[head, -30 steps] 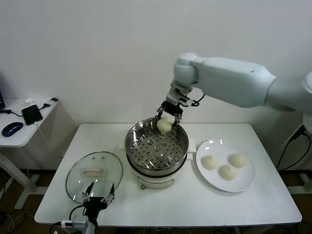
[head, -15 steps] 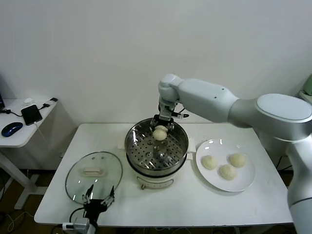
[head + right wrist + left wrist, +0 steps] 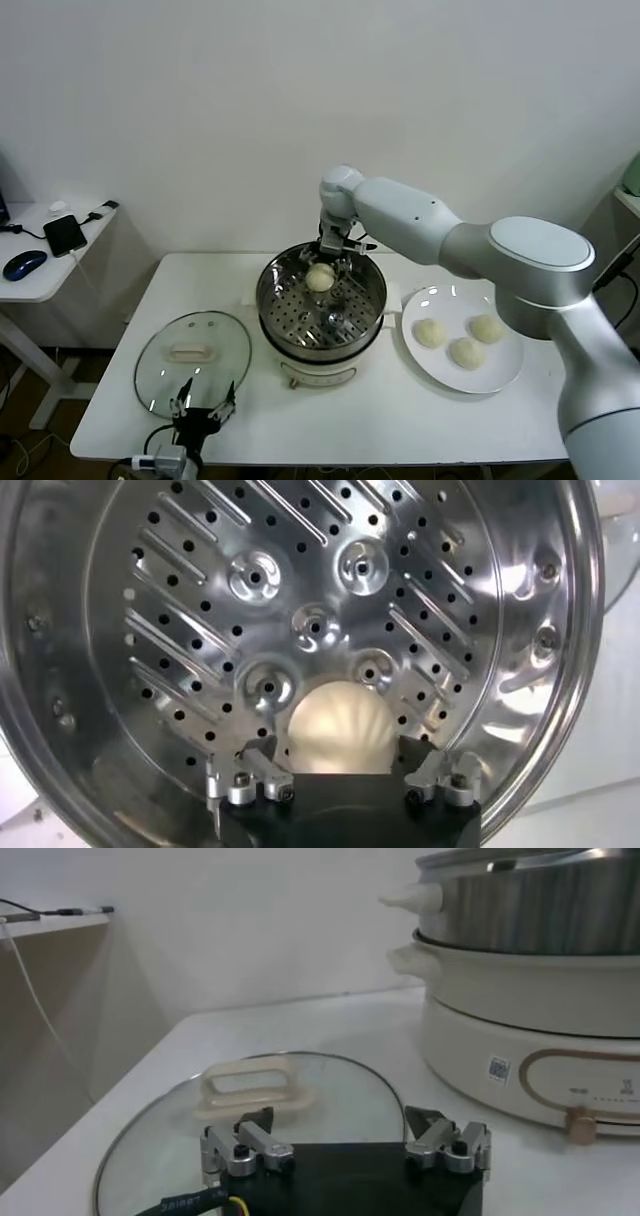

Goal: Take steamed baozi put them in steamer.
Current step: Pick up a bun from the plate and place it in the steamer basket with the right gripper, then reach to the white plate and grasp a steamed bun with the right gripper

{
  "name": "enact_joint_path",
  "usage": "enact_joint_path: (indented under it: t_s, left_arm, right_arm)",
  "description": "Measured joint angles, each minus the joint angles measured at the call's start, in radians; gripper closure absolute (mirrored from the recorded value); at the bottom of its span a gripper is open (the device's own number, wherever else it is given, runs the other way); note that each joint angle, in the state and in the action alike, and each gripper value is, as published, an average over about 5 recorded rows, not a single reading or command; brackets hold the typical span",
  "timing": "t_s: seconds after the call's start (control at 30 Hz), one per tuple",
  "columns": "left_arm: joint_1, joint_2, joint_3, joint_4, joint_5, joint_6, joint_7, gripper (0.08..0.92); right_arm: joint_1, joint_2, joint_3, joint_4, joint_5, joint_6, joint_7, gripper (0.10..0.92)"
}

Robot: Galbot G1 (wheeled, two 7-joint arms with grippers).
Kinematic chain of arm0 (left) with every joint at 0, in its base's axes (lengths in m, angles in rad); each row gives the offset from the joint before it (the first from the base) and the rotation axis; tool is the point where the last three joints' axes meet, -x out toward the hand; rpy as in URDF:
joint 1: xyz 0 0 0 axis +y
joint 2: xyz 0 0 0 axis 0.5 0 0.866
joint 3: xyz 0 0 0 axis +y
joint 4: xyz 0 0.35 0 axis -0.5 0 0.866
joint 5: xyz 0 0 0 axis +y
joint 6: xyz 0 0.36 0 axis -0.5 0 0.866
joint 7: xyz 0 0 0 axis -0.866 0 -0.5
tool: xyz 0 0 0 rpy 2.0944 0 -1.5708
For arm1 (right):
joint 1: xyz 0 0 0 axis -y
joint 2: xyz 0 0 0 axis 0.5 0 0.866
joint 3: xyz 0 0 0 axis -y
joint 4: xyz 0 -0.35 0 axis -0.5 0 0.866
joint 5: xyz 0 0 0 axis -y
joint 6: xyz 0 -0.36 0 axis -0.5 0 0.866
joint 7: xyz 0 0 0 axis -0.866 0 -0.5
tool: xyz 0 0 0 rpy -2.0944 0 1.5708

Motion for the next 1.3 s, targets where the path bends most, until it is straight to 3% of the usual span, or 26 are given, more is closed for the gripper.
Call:
enact_joint_path:
  t_s: [0.3, 0.6, 0.9, 1.3]
  left_arm:
    - [0.007, -0.004, 0.000, -0.020, 0.007, 0.006, 0.004, 0.177]
    - [0.010, -0.002, 0.000, -0.024, 0.005, 0.002, 0.004, 0.177]
    - [0.008, -0.007, -0.002, -0.020, 0.006, 0.002, 0.003, 0.177]
    - [0.017, -0.024, -0.003, -0.013, 0.017, -0.003, 0.002, 0.177]
  right_arm:
    - [0.182, -0.100, -0.139, 0.075, 0.340, -0.068, -0.100, 0.203]
    - [0.342, -0.344, -0.375, 0.185, 0.585, -0.330, -0.122, 0.203]
    - [0.335, -0.547, -0.498, 0.366, 0.708, -0.639, -0.025, 0.202]
    - [0.129, -0.586, -0.419, 0.382, 0.710, -0.854, 0.077, 0.202]
